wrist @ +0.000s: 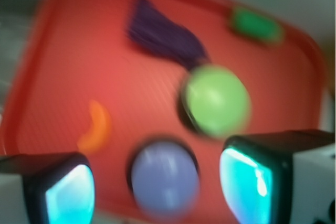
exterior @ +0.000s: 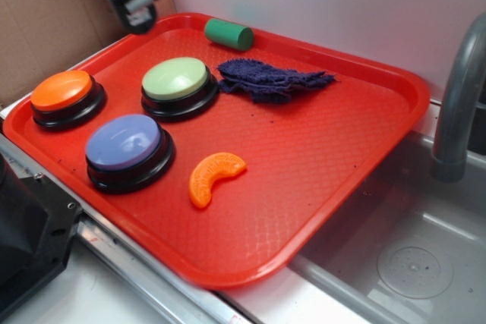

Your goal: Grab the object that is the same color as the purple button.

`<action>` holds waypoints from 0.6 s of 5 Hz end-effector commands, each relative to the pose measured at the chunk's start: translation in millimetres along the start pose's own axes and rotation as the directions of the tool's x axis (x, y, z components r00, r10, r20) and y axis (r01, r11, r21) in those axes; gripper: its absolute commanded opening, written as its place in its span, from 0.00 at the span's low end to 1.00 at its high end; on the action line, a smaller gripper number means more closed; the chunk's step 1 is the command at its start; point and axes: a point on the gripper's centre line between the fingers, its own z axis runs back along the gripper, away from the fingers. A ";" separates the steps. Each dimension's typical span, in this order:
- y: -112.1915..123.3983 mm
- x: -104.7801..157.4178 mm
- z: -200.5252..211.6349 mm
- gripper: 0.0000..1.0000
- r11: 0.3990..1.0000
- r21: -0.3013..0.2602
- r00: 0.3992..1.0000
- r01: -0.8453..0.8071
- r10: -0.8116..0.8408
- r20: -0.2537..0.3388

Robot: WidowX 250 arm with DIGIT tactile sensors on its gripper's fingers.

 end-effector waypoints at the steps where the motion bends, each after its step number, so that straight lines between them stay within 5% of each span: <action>1: 11.4 70.7 -47.3 1.00 0.997 0.018 0.990 0.080 -0.081 0.119; 2: 12.3 80.0 -59.1 1.00 0.993 0.039 0.988 0.107 -0.111 0.108; 3: 10.4 80.3 -88.5 1.00 0.984 -0.012 0.978 0.176 -0.174 0.117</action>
